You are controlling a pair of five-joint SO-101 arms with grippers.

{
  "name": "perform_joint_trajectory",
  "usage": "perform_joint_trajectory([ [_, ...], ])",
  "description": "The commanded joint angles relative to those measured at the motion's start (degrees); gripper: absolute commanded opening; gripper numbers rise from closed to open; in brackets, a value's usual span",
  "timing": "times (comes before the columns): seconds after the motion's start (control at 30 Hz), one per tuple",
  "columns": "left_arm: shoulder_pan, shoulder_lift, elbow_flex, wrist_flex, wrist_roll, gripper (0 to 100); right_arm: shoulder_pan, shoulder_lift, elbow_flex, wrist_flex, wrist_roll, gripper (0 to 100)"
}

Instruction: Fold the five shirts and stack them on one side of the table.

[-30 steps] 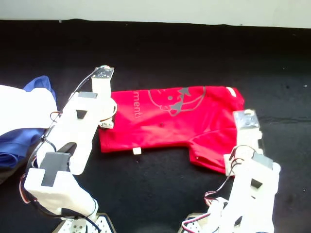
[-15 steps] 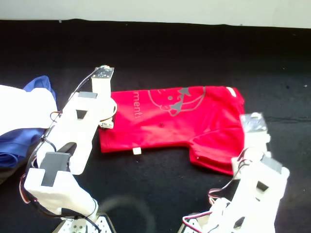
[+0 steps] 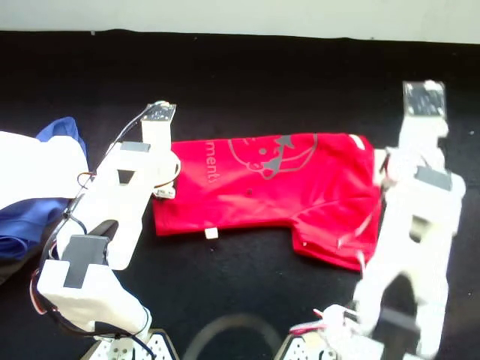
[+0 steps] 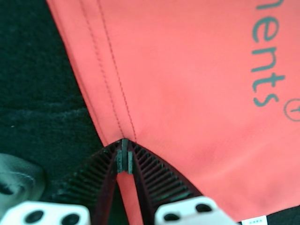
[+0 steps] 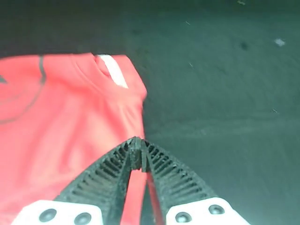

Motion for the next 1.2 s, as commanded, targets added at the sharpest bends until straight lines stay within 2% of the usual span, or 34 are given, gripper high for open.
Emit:
perform_joint_trajectory([
  [0.0,-0.7,0.6,-0.7,-0.3,0.5,1,-2.9,15.6,-14.5,1.4,-2.5,0.6],
  [0.23,-0.7,0.6,-0.7,-0.3,0.5,1,-4.2,39.9,-34.9,8.6,-7.1,0.6],
  [0.57,-0.7,0.6,-0.7,-0.3,0.5,1,-4.0,61.2,-59.3,20.6,-7.1,0.6],
  [0.8,-0.7,0.6,-0.7,-0.3,0.5,1,-1.5,62.2,-85.1,37.1,-6.8,0.6],
  [0.97,-0.7,0.6,-0.7,-0.3,0.5,1,-3.0,62.0,-102.4,50.8,-6.7,0.6],
  [1.07,-0.7,0.6,-0.7,-0.3,0.5,1,-2.9,61.8,-107.0,50.7,-6.7,1.2],
  [1.17,-0.8,0.6,-0.7,-0.3,0.5,1,-2.7,61.7,-106.3,50.9,-5.6,6.3],
])
